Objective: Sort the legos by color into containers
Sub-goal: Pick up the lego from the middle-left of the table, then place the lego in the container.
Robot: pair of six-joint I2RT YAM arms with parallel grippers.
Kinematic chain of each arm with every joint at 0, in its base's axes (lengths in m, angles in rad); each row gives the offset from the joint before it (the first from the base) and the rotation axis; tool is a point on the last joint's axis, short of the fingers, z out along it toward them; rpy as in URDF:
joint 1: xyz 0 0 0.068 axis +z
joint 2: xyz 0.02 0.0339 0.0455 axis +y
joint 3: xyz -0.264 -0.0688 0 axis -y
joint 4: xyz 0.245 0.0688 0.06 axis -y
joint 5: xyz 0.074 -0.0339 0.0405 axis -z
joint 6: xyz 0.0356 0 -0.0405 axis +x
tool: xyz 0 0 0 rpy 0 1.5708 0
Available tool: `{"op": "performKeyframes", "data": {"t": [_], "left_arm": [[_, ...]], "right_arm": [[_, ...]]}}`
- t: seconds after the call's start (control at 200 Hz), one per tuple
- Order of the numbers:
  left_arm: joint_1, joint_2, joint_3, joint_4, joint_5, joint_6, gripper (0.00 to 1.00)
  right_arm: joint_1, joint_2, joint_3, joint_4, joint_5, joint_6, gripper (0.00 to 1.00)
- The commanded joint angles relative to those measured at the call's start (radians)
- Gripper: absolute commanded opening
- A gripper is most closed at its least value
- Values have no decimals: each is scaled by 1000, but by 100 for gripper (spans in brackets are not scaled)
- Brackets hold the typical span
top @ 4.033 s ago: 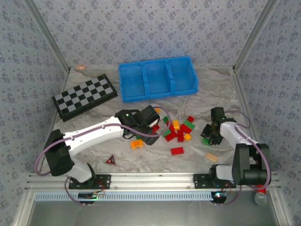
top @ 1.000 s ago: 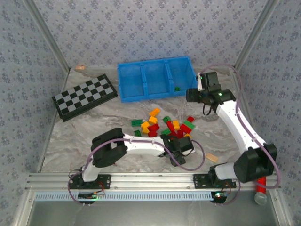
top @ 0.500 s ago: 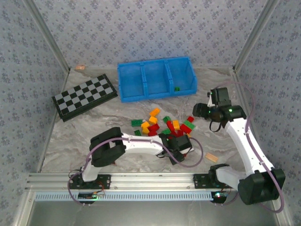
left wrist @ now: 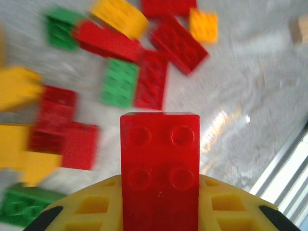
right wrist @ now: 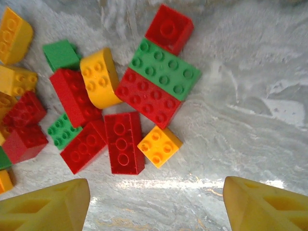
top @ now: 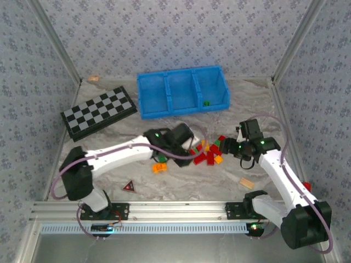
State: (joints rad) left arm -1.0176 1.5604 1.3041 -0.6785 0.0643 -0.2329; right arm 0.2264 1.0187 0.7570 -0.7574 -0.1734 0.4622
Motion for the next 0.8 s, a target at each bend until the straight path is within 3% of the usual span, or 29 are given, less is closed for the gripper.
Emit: {"op": "performKeyframes", "data": {"t": [0.0, 0.21, 0.365, 0.795], "left_arm": [[114, -52, 78, -83, -14, 9, 19], [361, -28, 164, -32, -42, -31, 18], [476, 78, 245, -16, -74, -40, 18], [592, 386, 454, -10, -68, -8, 18]], "right_arm": [[22, 16, -39, 55, 1, 48, 75], [59, 80, -83, 99, 27, 33, 74], [82, 155, -81, 98, 51, 61, 70], [85, 257, -82, 204, 37, 254, 67]]}}
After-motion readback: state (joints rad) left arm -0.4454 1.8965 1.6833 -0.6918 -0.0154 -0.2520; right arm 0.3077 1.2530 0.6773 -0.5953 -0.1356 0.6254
